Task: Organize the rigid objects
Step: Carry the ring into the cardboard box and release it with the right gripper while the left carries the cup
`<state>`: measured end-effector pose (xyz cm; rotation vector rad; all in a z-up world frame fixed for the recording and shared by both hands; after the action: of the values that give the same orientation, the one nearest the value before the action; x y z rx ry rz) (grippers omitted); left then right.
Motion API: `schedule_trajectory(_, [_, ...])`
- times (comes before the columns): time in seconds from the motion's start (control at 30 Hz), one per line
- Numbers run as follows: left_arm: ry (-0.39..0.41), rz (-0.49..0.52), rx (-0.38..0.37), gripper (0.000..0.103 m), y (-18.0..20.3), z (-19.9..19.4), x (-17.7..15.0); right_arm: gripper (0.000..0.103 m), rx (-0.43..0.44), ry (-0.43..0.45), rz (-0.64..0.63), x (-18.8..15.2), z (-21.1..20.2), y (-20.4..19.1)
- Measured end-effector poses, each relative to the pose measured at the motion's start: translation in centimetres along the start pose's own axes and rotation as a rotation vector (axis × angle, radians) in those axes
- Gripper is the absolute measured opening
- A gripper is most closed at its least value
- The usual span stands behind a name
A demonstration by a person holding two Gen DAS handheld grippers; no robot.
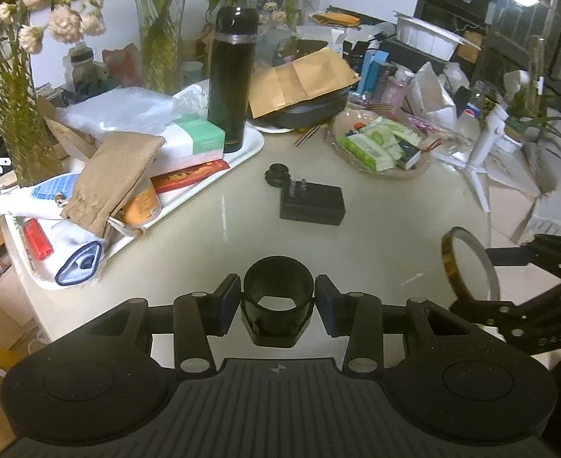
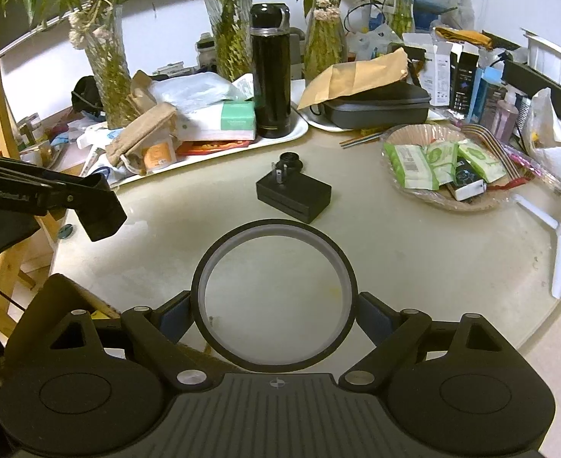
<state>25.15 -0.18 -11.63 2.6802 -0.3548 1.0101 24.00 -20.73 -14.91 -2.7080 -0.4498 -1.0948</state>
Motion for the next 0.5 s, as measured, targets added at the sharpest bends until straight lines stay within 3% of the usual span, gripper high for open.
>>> schedule_trajectory(0.5, [-0.047,0.027,-0.008,0.042,1.6,-3.3,-3.2,0.091,0.029,0.018,0.013,-1.6,-2.1,-2.3])
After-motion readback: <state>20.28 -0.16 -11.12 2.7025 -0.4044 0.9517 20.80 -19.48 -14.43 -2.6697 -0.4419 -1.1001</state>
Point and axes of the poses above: each gripper's, at about its wrist camera, not at the fingertips, and z roughly the way its jaws point, y to its right, x to its top, the point moved 10 cm from there along z, roughly the way its jaws point, and after that the axes turned 2 degrees about -x, right-handed, at the moved point
